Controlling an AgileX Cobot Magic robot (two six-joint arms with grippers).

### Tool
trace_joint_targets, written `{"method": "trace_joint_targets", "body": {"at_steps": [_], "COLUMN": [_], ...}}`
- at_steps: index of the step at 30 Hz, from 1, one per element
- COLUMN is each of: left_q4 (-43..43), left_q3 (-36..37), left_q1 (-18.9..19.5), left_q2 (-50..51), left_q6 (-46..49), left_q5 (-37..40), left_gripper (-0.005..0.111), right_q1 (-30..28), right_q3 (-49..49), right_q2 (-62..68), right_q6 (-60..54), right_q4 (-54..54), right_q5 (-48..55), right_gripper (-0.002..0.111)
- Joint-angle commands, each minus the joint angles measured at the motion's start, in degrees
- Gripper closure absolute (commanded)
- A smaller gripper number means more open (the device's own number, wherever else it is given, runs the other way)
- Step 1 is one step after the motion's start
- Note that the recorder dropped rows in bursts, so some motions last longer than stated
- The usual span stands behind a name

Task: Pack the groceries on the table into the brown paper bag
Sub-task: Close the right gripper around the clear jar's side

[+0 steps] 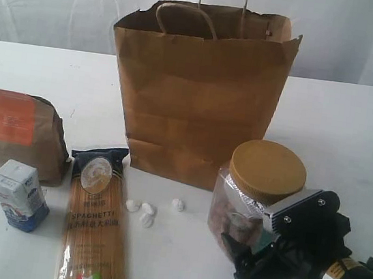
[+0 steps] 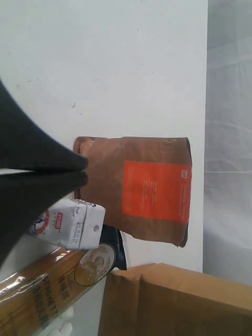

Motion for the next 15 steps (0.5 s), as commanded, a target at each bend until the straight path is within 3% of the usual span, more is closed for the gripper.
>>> {"method": "trace_joint_targets", "body": {"at_steps": [1, 15], "left_q4": [-0.3, -0.3], "left_q3": [0.3, 0.3], "left_q1": [0.1, 0.1], "left_q2": [-0.2, -0.2], "left_q6": [0.3, 0.3], "left_q5": [0.1, 0.1], "left_gripper": [0.107, 0.107], "right_q1": [-0.3, -0.3], "right_q3": [-0.3, -2.1], "right_q2": [0.3, 0.5], "right_q6": [0.1, 7.5], "right_q4": [1.1, 0.7], "right_q5": [-1.0, -4.3], "right_gripper": [0.004, 0.004]}}
